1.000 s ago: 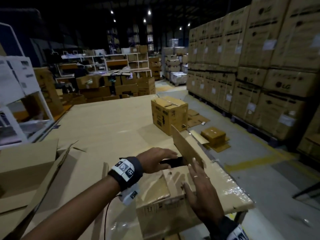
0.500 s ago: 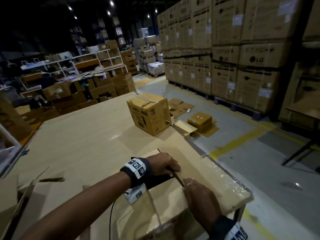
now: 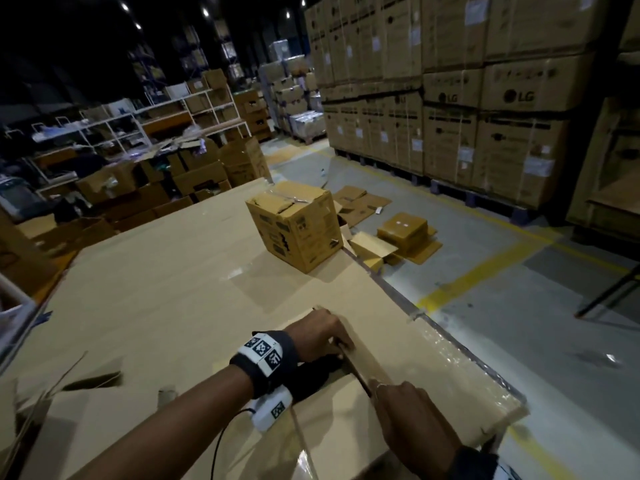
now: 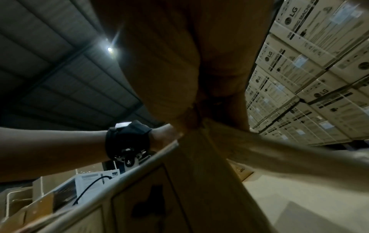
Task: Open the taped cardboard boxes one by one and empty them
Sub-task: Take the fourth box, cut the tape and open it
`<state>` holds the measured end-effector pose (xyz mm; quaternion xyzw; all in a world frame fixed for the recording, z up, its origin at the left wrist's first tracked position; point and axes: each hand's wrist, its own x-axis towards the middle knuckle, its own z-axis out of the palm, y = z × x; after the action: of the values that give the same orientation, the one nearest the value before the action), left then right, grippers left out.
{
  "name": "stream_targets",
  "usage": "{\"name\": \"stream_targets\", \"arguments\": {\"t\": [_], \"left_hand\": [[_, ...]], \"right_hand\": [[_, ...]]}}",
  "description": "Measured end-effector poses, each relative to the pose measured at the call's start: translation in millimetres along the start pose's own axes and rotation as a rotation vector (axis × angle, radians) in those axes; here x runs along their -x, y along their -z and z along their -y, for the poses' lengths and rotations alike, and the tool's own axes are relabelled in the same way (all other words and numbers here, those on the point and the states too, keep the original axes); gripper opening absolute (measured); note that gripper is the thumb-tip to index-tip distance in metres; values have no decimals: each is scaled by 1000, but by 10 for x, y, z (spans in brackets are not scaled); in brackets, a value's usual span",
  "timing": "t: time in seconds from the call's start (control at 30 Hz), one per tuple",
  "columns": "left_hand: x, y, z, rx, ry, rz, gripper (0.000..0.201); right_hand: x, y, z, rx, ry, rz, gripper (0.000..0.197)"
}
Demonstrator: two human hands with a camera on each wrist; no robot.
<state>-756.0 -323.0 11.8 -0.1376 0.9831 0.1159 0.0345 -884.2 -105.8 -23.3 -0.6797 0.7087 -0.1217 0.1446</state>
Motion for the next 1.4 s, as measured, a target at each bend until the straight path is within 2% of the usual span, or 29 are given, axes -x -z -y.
{"name": "stream_targets", "arguments": {"t": [0.1, 0.2, 0.3, 0.5, 0.63, 0.7, 0.8, 0.87, 1.0, 1.17, 1.27, 1.33, 1.4], "left_hand": [[-26, 41, 156, 9, 95, 21, 28], [-33, -25, 223, 46, 154, 76, 30], [-15, -109, 234, 43, 145, 75, 27], [-34, -117, 264, -67, 52, 130, 20], [-19, -49, 205, -34, 124, 121, 21], [-18, 27, 155, -43, 208, 166, 33], [105, 159, 74, -107, 327, 255, 70], [309, 275, -21, -151, 380, 219, 80], [870, 453, -370, -156, 460, 139, 81], [1564, 189, -1015, -93, 638, -73, 83], [1779, -263, -1554, -101, 781, -239, 85], [1797, -581, -1835, -17, 840, -359, 80], [1742, -898, -2018, 48, 903, -409, 74]], "right_hand": [[-158, 87, 10, -15, 105, 36, 30], [-385, 144, 37, -17, 107, 91, 26], [-483, 60, 49, -14, 75, 121, 26], [-522, -137, 87, -3, 47, 64, 38], [-499, -180, 80, -54, 40, 30, 35], [-454, -122, 88, -58, 50, 5, 33], [-398, 9, 83, -94, 126, -67, 30], [-349, 72, 99, -120, 176, -132, 30], [-268, 147, 206, -142, 323, -178, 30], [-165, 127, 273, -167, 436, -270, 37], [-248, 239, 354, -151, 474, -135, 35], [-327, 331, 436, -89, 514, -25, 32], [-378, 389, 523, -28, 560, 44, 30]]}}
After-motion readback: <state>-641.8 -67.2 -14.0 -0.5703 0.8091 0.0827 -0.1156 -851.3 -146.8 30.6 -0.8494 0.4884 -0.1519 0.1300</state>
